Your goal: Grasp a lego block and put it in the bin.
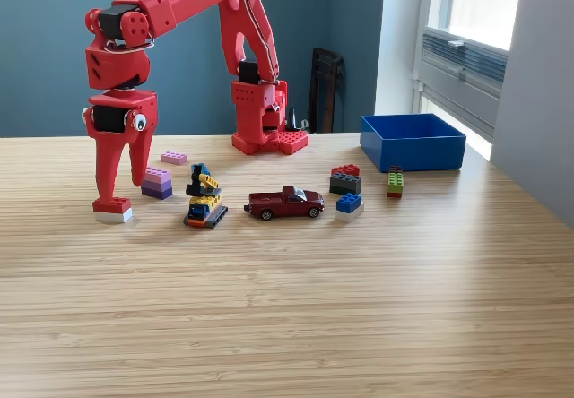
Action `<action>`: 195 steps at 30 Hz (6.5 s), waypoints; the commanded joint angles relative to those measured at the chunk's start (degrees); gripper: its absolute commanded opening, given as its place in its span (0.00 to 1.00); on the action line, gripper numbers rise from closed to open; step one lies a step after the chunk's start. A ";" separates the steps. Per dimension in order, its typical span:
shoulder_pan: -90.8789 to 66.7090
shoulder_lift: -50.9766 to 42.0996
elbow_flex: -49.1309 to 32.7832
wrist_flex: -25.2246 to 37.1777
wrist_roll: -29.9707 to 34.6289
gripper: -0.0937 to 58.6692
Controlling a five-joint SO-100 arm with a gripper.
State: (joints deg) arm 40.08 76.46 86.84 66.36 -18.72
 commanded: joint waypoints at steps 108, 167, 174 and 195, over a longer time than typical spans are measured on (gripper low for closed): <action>-123.93 30.15 10.46 22.94 16.44 0.00; -39.81 31.11 19.69 5.54 12.74 0.15; -39.81 31.11 16.79 5.54 12.74 0.17; -34.63 31.11 16.88 5.54 9.40 0.24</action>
State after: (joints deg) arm 4.75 103.62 107.23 72.33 -8.96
